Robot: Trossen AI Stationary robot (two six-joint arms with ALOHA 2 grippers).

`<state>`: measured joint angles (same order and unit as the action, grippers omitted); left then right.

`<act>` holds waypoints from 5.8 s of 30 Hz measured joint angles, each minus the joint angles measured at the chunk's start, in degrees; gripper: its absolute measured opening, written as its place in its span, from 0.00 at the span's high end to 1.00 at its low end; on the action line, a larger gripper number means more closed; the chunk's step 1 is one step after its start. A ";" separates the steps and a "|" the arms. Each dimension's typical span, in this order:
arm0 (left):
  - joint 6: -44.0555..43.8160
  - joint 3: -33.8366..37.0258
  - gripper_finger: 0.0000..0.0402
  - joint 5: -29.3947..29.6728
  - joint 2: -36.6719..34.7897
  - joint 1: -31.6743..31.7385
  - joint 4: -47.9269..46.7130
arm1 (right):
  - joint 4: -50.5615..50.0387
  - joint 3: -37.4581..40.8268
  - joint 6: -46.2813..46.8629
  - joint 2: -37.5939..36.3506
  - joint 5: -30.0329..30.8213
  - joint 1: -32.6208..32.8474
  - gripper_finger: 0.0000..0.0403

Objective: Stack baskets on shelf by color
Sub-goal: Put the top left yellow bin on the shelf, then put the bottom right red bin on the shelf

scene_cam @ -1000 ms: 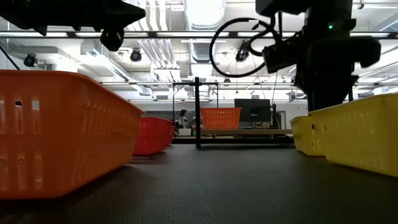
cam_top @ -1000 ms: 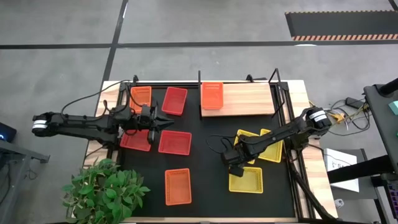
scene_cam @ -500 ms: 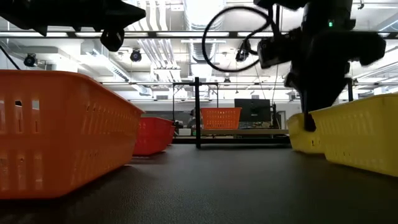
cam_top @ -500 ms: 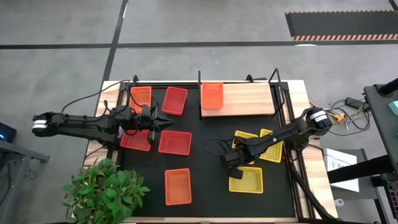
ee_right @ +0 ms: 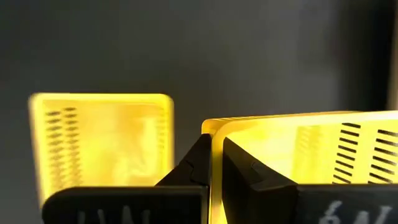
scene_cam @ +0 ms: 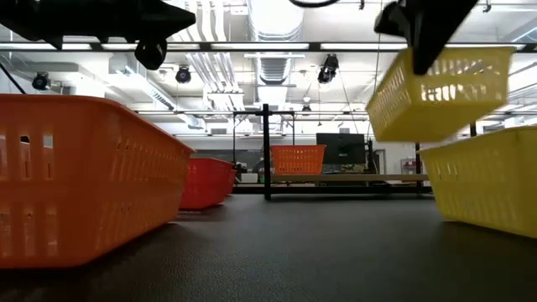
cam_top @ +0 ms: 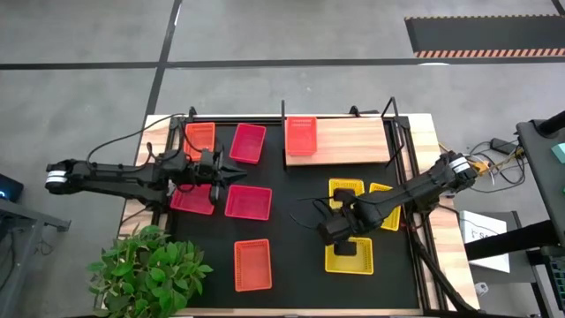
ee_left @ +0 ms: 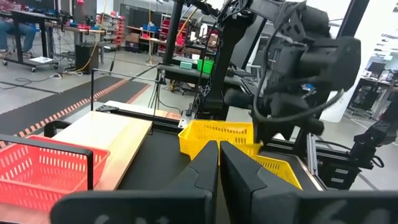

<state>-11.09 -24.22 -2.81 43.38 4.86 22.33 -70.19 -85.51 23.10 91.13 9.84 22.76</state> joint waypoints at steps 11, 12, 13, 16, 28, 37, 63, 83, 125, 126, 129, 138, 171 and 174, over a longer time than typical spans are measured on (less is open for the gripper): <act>4.03 0.17 1.00 0.04 -0.03 -0.01 1.72 | -3.82 -0.19 -15.48 -1.91 8.03 -10.25 0.98; 4.02 0.17 1.00 0.04 -0.03 0.00 1.77 | -3.66 0.09 -17.40 -1.95 8.39 -12.02 0.98; 4.03 0.17 1.00 0.04 -0.03 0.00 1.73 | -2.98 0.49 -19.58 -1.95 8.34 -13.94 0.98; 4.04 0.17 1.00 0.04 -0.03 0.00 1.80 | 1.05 2.12 -25.95 -1.95 8.18 -20.33 0.98; 4.08 0.24 1.00 0.05 0.08 -0.01 3.07 | 12.78 8.52 -43.27 -2.10 1.59 -39.27 0.98; 7.17 0.24 1.00 0.07 0.77 0.00 2.73 | 17.20 10.73 -46.05 -2.03 -5.37 -46.43 0.98; 7.04 0.24 1.00 0.08 0.78 -0.02 2.94 | 22.95 10.86 -48.66 2.43 -5.37 -47.69 0.88; 5.55 0.26 1.00 0.07 0.85 -0.02 2.81 | 8.97 6.78 -42.49 -3.81 -6.48 -47.96 0.74; -8.13 2.97 1.00 9.25 15.61 0.53 7.30 | 70.87 39.11 -49.14 -22.48 -5.66 -15.30 0.75; -7.07 3.06 1.00 10.35 14.95 0.55 7.11 | 70.42 37.15 -50.46 -20.32 -7.04 -15.30 0.73; -3.56 3.30 1.00 12.07 13.39 0.55 7.45 | 67.09 31.01 -54.52 -13.71 -11.99 -15.35 0.67; 3.04 3.91 1.00 12.35 9.86 0.70 7.15 | 53.99 12.69 -64.68 4.51 -20.27 -18.56 0.60; 7.54 3.83 1.00 14.18 8.11 0.76 9.24 | 47.45 -8.15 -81.54 29.91 -21.71 -22.06 0.91; 7.56 3.91 1.00 14.23 8.11 0.76 9.28 | 44.42 -10.00 -79.31 29.12 -21.59 -21.14 0.97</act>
<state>-3.53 -20.32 11.42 51.48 5.63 31.61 -25.77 -95.51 -56.21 120.25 -11.75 1.62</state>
